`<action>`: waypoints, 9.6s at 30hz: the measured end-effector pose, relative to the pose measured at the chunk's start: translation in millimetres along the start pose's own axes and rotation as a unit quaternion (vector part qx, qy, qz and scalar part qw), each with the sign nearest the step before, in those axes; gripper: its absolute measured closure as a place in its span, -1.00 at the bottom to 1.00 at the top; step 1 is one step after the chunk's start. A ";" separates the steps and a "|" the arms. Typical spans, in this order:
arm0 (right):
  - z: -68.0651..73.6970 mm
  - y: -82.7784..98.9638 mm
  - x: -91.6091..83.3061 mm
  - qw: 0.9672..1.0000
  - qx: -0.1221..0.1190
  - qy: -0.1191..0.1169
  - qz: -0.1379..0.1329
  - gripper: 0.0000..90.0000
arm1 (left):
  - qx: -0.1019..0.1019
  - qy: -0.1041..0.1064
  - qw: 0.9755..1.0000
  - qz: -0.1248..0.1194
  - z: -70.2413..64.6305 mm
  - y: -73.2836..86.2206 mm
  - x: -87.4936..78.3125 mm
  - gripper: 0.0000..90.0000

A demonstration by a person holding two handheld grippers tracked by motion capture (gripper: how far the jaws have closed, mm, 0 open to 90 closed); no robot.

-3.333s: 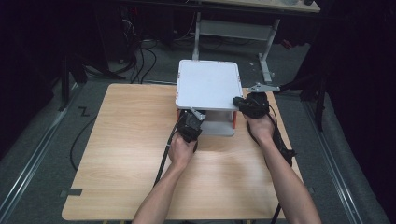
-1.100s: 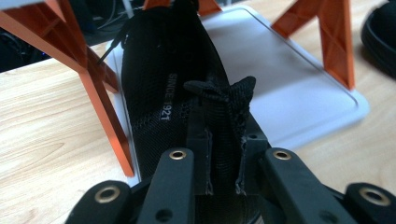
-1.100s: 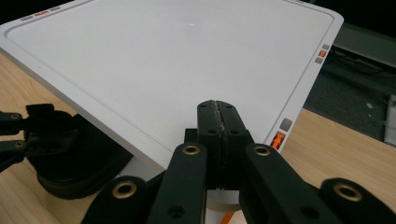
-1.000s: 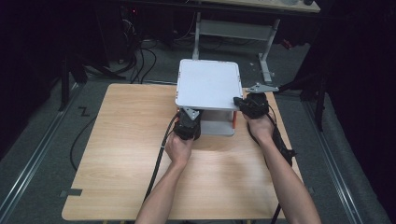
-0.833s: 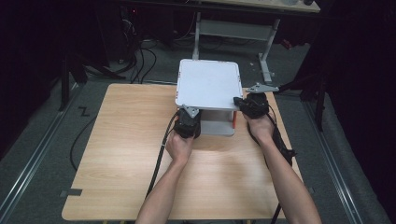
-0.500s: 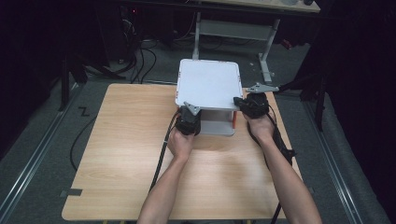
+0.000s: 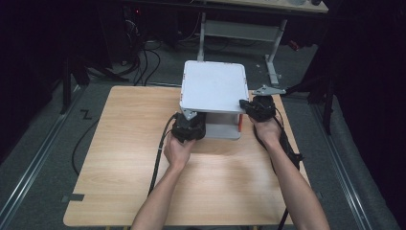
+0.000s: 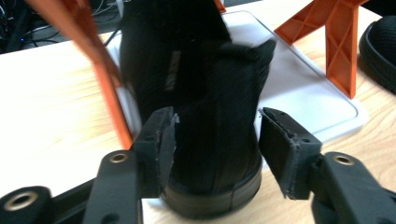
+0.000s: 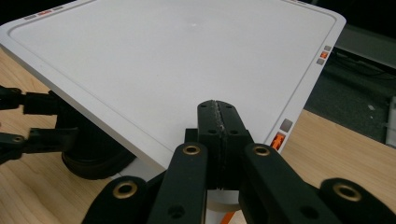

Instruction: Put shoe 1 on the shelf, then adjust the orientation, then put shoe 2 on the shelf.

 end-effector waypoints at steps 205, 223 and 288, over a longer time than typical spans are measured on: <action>83.6 102.5 -2.7 0.995 -0.023 -0.043 0.089 0.93 | -0.002 0.011 0.999 0.030 58.2 -28.4 -91.9 -0.57; 84.8 96.0 17.2 0.994 -0.008 -0.032 0.101 0.92 | -0.025 0.052 0.998 -0.007 4.6 -95.0 -49.8 -0.54; 62.2 60.4 48.1 0.998 0.022 0.003 0.065 0.32 | -0.021 0.035 0.999 0.001 -2.8 -97.4 -0.7 -0.07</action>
Point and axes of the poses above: each handheld gripper's, and its own axes: x roughly forward along the jaws, y roughly out of its underside, z roughly to its left, the point moved 6 cm from there along x, roughly forward along the jaws, and after that the axes turned 2 degrees about z, right-handed, at the moved point
